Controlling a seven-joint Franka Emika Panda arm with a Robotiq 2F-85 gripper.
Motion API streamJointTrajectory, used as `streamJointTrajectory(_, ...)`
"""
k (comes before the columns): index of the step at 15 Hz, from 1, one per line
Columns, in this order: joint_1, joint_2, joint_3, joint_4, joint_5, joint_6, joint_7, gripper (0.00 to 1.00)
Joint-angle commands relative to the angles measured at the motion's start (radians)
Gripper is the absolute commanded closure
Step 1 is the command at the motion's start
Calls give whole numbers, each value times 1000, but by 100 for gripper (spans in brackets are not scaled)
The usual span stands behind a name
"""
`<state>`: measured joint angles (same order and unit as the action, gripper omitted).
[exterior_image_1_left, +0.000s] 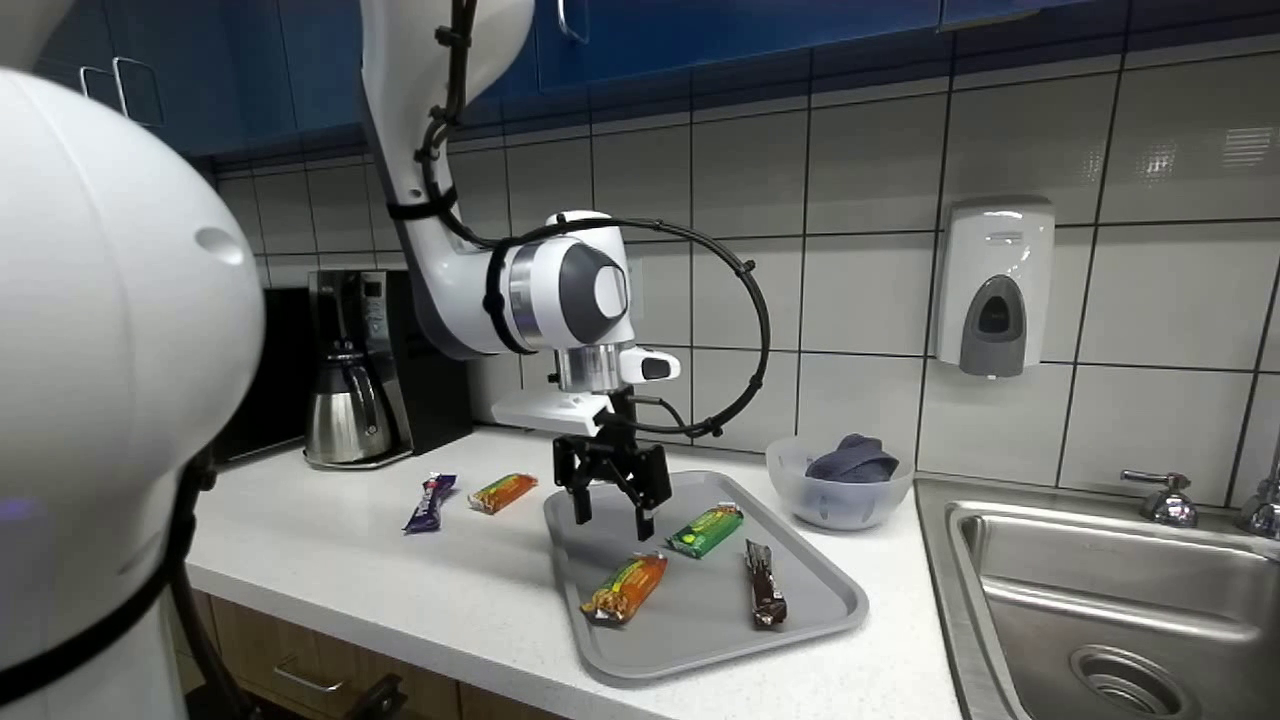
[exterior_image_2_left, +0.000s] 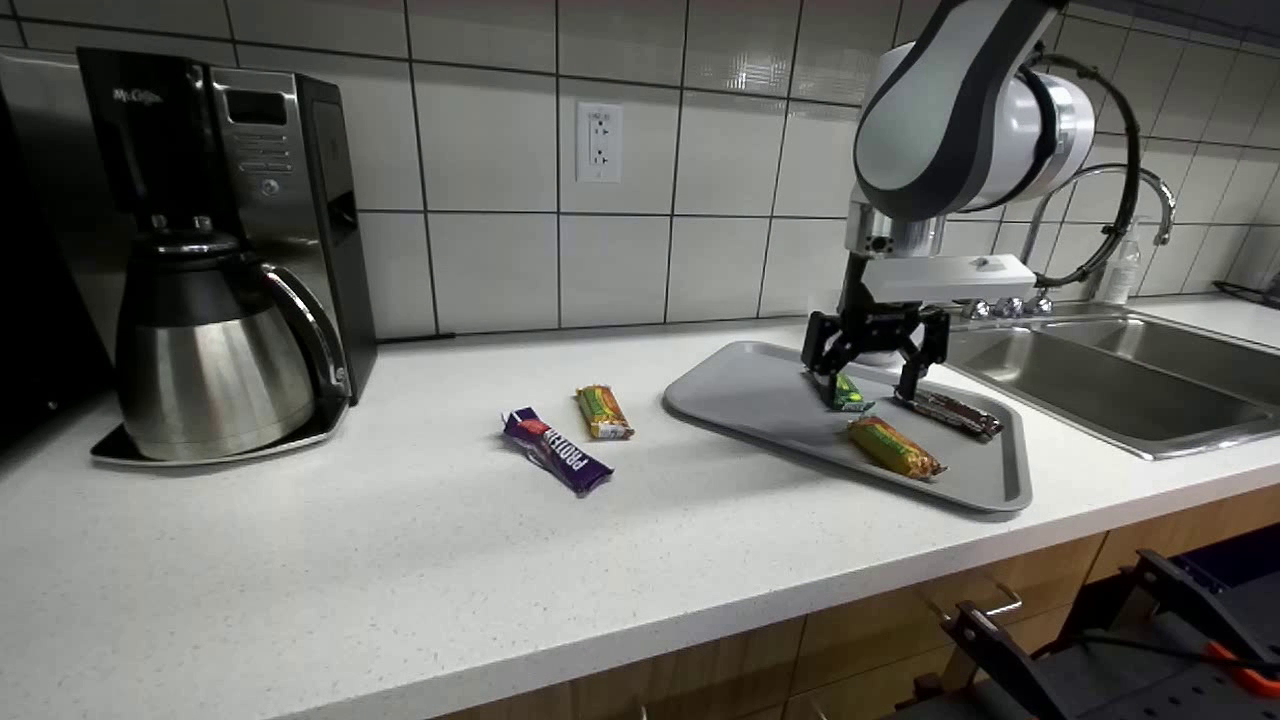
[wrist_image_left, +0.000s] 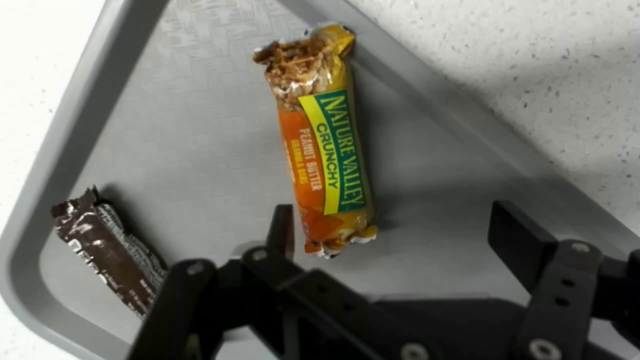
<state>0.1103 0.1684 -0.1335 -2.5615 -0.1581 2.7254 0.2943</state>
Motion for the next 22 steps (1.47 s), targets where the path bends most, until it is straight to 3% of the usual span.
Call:
streamJointTrajectory(1, -23, -26, -2, -32, -35, 5, 32, 0)
streamJointTrajectory(22, -55, 78, -26, -19, 6, 14, 9, 0)
